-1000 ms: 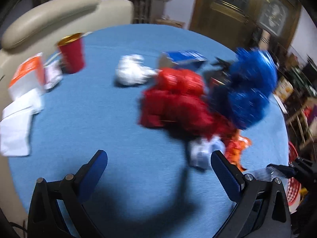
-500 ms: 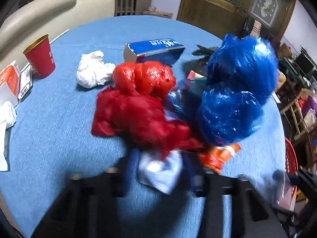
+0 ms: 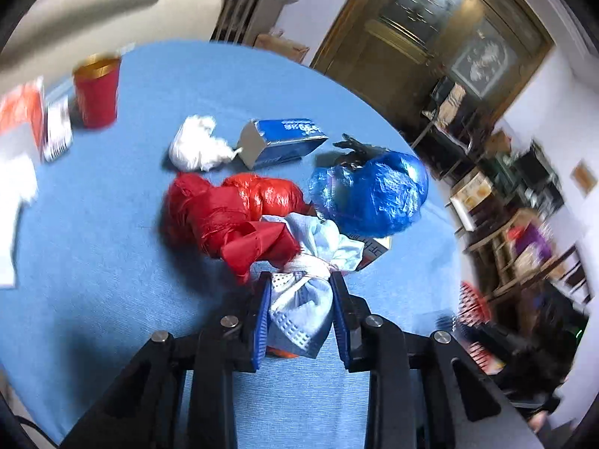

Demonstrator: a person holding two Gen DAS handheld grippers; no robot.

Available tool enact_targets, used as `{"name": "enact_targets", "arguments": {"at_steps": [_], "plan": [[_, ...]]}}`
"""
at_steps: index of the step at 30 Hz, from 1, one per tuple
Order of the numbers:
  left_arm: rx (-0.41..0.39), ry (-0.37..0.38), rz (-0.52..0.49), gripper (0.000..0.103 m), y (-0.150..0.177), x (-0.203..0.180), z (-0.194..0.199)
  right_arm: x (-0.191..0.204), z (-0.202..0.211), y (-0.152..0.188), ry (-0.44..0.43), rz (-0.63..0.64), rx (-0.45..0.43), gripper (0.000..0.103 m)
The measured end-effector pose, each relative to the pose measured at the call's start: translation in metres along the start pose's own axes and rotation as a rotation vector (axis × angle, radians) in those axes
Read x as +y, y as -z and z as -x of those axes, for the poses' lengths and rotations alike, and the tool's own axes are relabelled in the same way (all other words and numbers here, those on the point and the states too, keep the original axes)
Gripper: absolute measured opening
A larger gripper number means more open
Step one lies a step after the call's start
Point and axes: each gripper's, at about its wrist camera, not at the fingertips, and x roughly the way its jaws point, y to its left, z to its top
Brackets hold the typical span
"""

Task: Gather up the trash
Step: 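Carry the tray and cloth in both tools over the red wastebasket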

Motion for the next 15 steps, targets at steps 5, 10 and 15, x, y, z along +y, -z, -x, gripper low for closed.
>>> {"name": "enact_targets", "arguments": {"at_steps": [5, 10, 15], "plan": [[-0.087, 0.000, -0.076, 0.029, 0.001, -0.024, 0.006, 0.002, 0.009, 0.000, 0.007, -0.011, -0.027, 0.070], [-0.158, 0.075, -0.123, 0.029, -0.005, -0.045, 0.023, -0.005, 0.012, 0.003, 0.020, -0.045, -0.032, 0.070], [-0.289, 0.077, -0.222, 0.029, -0.015, -0.076, 0.057, -0.014, 0.016, 0.005, 0.026, -0.083, -0.044, 0.070]]}}
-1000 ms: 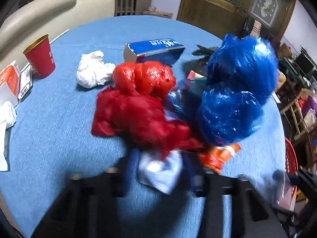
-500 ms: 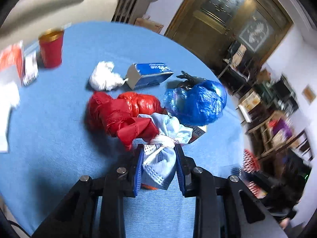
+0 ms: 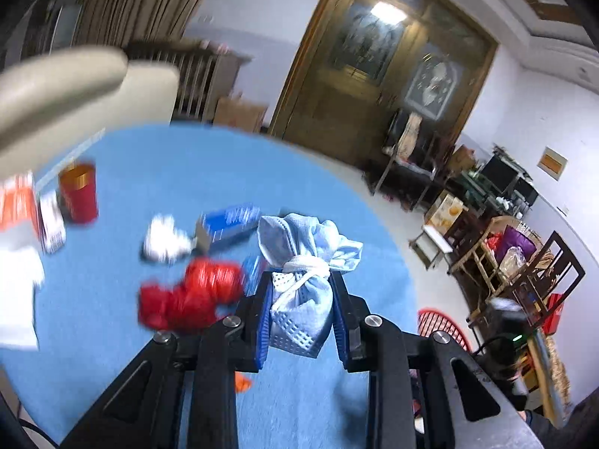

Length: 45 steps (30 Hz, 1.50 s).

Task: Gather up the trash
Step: 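Carry the tray and cloth in both tools over the red wastebasket, then open the left tool to drop the cloth while the right tool drops the tray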

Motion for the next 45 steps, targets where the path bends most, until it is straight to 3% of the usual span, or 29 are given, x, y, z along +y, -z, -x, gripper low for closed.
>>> {"name": "enact_targets", "arguments": {"at_steps": [4, 7, 16, 30, 37, 45], "plan": [[-0.086, 0.011, -0.049, 0.029, -0.023, -0.014, 0.019, -0.005, 0.000, 0.001, 0.000, -0.022, -0.006, 0.070], [-0.106, -0.001, -0.079, 0.029, -0.030, -0.021, 0.016, -0.008, 0.004, 0.000, -0.003, -0.034, -0.025, 0.070], [0.012, -0.018, -0.123, 0.029, -0.011, -0.049, -0.017, -0.032, 0.035, 0.002, 0.028, -0.113, -0.111, 0.070], [0.154, 0.170, -0.271, 0.029, 0.018, -0.156, -0.079, -0.151, 0.125, 0.050, 0.260, -0.417, -0.247, 0.070], [0.217, 0.241, -0.349, 0.029, 0.034, -0.205, -0.102, -0.201, 0.151, 0.080, 0.346, -0.541, -0.256, 0.070], [0.306, 0.277, -0.426, 0.029, 0.055, -0.245, -0.131, -0.237, 0.145, 0.098, 0.325, -0.658, -0.207, 0.078]]}}
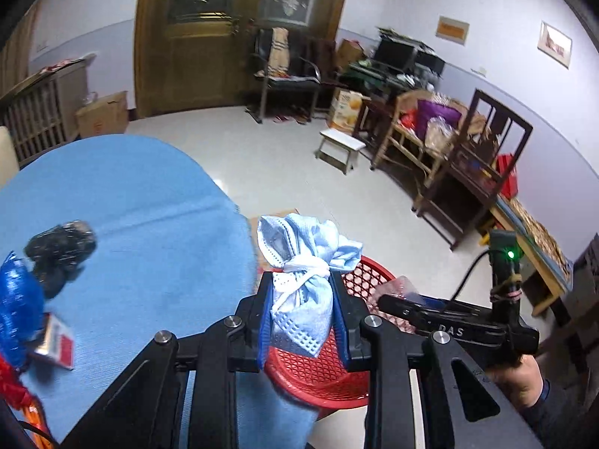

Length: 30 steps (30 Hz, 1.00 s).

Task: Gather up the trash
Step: 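Open the left tool to drop the cloth while the right tool drops the tray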

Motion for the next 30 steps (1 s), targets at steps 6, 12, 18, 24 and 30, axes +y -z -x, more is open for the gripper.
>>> {"name": "enact_targets", "arguments": {"at_steps": [6, 12, 18, 24, 30], "plan": [[0.087, 0.005, -0.037, 0.031, 0.004, -0.015, -0.028, -0.013, 0.001, -0.001, -0.002, -0.078, -0.013, 0.081], [0.138, -0.013, -0.027, 0.078, 0.012, -0.016, -0.044, -0.020, 0.019, -0.005, 0.010, -0.101, -0.063, 0.081], [0.113, -0.037, 0.027, 0.078, 0.016, 0.012, -0.020, -0.014, 0.027, -0.007, 0.020, -0.100, -0.073, 0.081], [0.047, -0.119, 0.133, 0.078, 0.032, 0.062, 0.019, 0.015, 0.023, -0.008, 0.008, -0.044, -0.062, 0.081], [-0.017, -0.256, 0.276, 0.078, 0.071, 0.126, 0.074, 0.064, 0.001, 0.000, -0.023, 0.043, -0.009, 0.081]]}}
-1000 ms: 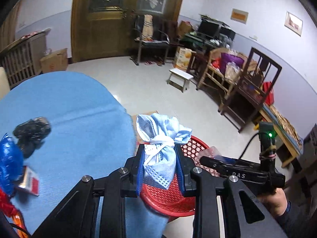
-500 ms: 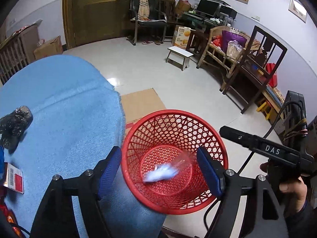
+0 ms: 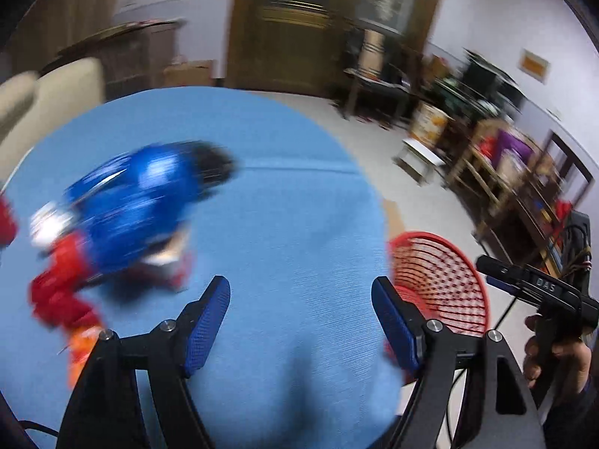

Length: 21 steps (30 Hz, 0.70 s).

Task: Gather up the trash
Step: 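Open the left tool to drop the cloth while the right tool drops the tray, then move the left tool to the table and grasp the orange bundle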

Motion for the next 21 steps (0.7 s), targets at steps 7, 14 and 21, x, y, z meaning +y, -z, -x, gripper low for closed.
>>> {"name": "enact_targets", "arguments": {"at_steps": [7, 14, 21], "plan": [[-0.058, -0.188, 0.207, 0.080, 0.034, 0.098, 0.031, 0.080, -0.025, 0.016, -0.063, 0.134, 0.061, 0.081], [-0.024, -0.248, 0.400, 0.080, 0.063, 0.161, 0.026, 0.141, -0.044, 0.039, -0.098, 0.254, 0.125, 0.081], [-0.012, -0.215, 0.362, 0.080, 0.064, 0.161, 0.014, 0.169, -0.057, 0.054, -0.103, 0.316, 0.180, 0.081]]}}
